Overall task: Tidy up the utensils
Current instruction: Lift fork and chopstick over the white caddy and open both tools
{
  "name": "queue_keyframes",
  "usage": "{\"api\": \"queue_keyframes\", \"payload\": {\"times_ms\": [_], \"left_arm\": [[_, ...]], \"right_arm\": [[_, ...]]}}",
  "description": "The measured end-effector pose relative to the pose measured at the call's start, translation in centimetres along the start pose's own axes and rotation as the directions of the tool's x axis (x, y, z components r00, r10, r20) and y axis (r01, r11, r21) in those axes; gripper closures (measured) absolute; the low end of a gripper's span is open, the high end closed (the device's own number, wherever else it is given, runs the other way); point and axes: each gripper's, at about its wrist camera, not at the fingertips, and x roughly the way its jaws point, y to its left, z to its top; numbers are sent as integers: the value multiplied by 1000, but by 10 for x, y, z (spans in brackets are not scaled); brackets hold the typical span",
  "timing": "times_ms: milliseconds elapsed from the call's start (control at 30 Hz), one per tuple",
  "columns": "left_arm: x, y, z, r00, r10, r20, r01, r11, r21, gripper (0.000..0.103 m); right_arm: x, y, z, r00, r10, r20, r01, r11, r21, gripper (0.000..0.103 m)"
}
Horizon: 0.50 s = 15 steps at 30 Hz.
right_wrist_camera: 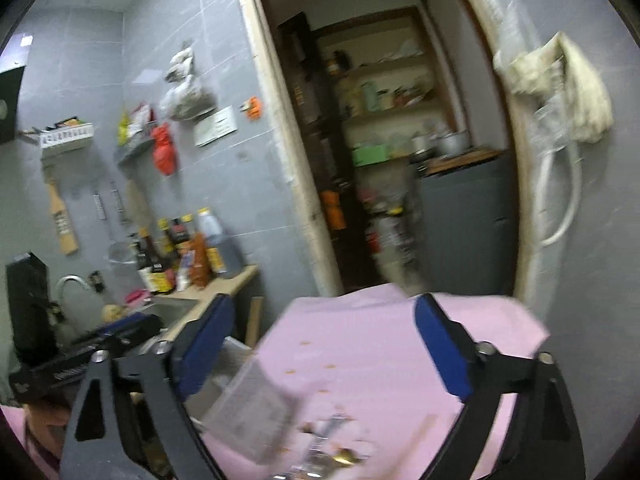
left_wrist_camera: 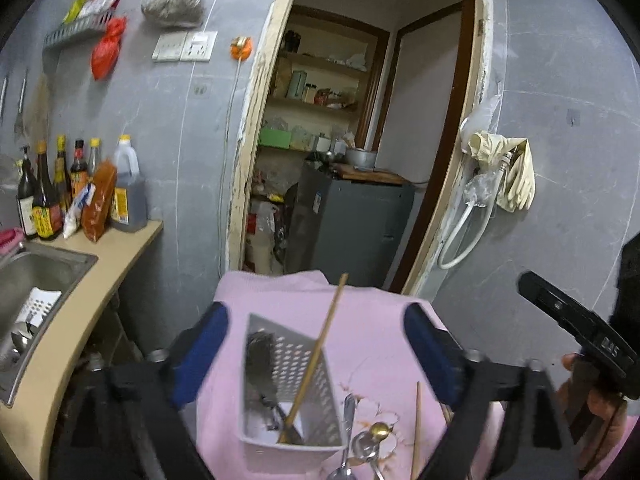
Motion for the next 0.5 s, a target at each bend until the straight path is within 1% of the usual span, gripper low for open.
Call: {"api": "queue_keyframes", "payload": {"times_ms": [67, 167, 300, 400, 500], "left_arm": [[0, -18, -1, 1000, 2, 19, -3, 1000, 11, 1], [2, -40, -5, 1000, 2, 27, -3, 999, 34, 0], [11, -70, -14, 1000, 5, 26, -7, 996, 93, 0], [22, -87, -22, 1000, -5, 1, 5, 992, 129, 0], [38, -104, -33, 999, -21, -43, 28, 986, 162, 0]], "right_arm": [[-12, -9, 5, 998, -56, 16, 56, 998, -25, 1], [-25, -22, 5, 992, -126, 26, 128, 990, -57, 1], [-36, -38, 5, 980, -198, 36, 200, 976, -87, 1], [-43, -56, 0, 972, -233, 30, 235, 967, -99, 1], [-43, -79, -6, 966, -257, 7, 257, 961, -101, 1]]}}
